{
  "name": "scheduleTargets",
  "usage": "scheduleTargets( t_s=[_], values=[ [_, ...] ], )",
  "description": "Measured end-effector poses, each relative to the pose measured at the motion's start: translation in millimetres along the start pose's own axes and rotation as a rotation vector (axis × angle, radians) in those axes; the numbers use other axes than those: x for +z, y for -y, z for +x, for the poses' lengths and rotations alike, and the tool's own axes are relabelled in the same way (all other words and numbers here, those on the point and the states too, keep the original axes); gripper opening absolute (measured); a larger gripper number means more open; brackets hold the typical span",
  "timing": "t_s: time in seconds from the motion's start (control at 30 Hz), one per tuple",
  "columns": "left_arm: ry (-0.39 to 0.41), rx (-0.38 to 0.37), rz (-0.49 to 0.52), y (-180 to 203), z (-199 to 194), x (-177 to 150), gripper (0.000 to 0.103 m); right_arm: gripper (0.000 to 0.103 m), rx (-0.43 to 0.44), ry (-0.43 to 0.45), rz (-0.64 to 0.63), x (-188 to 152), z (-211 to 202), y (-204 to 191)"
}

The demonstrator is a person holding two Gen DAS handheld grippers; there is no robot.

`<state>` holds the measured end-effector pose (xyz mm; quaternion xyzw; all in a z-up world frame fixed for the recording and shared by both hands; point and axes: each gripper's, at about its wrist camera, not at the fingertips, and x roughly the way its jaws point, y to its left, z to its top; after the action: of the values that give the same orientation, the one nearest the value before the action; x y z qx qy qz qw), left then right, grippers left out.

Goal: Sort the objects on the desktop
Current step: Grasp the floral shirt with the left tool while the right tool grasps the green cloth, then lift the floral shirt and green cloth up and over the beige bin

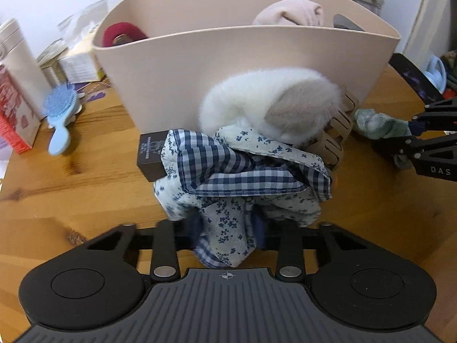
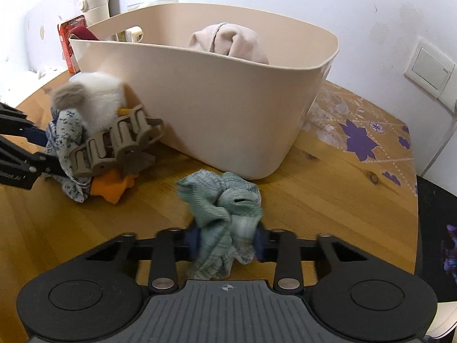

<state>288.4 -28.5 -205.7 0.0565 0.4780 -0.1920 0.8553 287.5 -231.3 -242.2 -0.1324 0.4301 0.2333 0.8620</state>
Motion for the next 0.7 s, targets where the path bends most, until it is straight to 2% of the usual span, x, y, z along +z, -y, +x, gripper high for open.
scheduleTargets(
  t_s=[0.07, 0.17, 0.47, 0.7],
  values=[
    [-0.015, -0.024, 0.009, -2.0, -1.3, 0.7, 0.016, 0.019, -0.010, -0.005, -0.005, 0.4, -2.0, -5.3],
    [-0.033, -0.046, 0.026, -4.9, -5.1, -1.8, 0.013, 0.016, -0.011, -0.004, -0.005, -3.7, -8.9, -10.2],
    [-0.034, -0.058, 0.051, -0.7, -24.3, -14.0, 0.011, 0.014, -0.046, 0.025, 0.026, -16.0, -42.3, -29.4],
    [0.012, -0.064, 0.048, -9.7, -58.5, -26.9, 0.011, 0.014, -0.077, 0.060, 0.058, -20.6, -63.7, -48.3]
  ],
)
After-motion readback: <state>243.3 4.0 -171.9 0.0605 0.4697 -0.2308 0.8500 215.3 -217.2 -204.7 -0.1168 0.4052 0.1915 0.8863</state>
